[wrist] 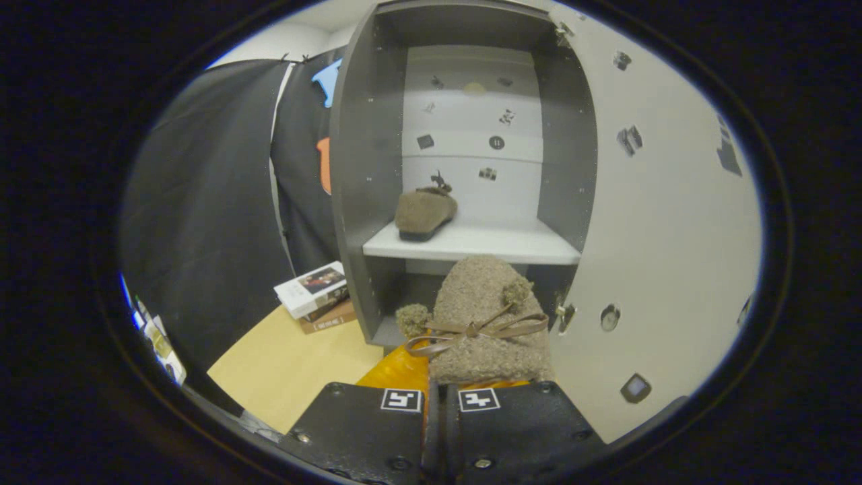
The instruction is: Open the shoe cabinet door, grab the shoes and put them into the shoe cabinet, then close the shoe cabinet door.
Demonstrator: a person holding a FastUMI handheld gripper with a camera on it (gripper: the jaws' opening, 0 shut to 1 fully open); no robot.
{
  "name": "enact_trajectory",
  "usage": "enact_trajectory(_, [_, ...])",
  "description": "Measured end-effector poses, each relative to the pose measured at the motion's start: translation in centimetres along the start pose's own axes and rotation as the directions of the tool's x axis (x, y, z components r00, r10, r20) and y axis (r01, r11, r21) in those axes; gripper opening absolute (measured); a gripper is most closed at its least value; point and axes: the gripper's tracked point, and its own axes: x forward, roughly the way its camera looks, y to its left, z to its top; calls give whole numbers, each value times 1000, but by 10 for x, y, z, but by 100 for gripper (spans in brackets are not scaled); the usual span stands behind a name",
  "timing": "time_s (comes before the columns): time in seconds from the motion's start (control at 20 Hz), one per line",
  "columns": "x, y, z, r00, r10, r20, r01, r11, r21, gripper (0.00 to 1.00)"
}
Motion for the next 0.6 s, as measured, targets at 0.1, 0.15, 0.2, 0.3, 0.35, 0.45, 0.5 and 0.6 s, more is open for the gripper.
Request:
enact_trajectory(0.1, [5,-7,29,999,-11,41,11,1000,-9,7])
enact_trajectory(0.15, [8,-9,44,998,-14,66,16,1000,-27,7])
enact_trajectory(0.2, [13,-12,58,996,-22,84,26,999,-43,7])
enact_trajectory(0.3, [22,-15,89,993,-22,120,28,998,-48,7])
enact_trajectory(0.35, [29,-16,104,991,-20,136,27,999,-46,7])
enact_trajectory(0.45, [45,-17,131,987,-15,160,23,999,-47,7])
enact_trajectory(0.5, [54,-18,143,985,-14,174,24,998,-53,7])
enact_trajectory(0.6, [72,-17,168,980,-12,199,28,997,-75,7])
